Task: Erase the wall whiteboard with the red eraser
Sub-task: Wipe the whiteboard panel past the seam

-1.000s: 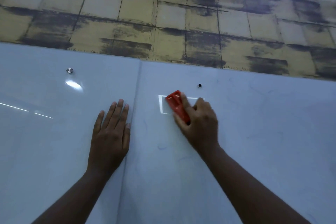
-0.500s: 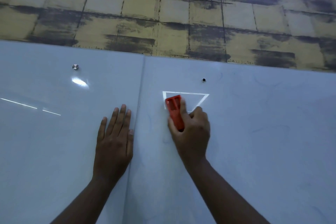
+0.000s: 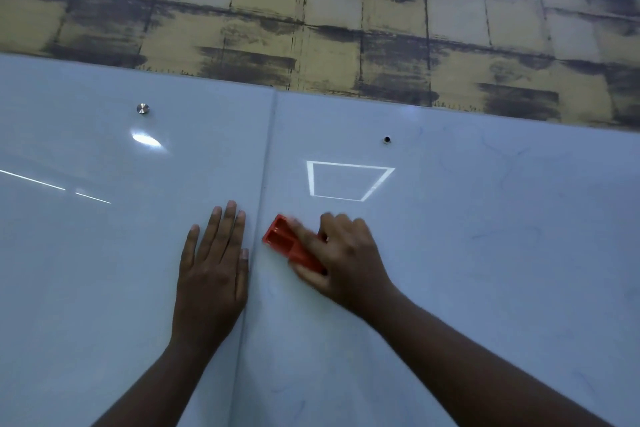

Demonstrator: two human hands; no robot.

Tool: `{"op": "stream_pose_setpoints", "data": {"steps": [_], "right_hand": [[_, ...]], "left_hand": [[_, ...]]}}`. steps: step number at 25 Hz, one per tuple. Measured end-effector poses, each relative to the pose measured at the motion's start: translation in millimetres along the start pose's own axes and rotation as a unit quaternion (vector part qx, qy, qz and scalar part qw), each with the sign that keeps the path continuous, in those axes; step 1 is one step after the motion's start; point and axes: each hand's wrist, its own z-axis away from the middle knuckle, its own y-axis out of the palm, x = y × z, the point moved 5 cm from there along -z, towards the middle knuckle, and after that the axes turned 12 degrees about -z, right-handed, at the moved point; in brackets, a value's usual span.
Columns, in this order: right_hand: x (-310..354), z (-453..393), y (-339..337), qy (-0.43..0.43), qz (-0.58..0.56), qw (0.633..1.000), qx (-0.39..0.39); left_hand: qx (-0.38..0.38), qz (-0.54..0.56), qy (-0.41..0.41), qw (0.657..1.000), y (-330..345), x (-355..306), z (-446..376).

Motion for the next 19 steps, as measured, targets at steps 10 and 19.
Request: {"op": "stream_pose_setpoints", "data": {"steps": [10, 19], "right_hand": [[11, 4, -2, 0.083, -0.025, 0.996, 0.002], [-14, 53, -32, 0.060, 0.001, 0.997, 0.057]], "left_hand": [[0.010, -0.005, -0.001, 1.000, -4, -1, 18], [0.021, -0.009, -0.014, 1.000, -7, -3, 34]]}}
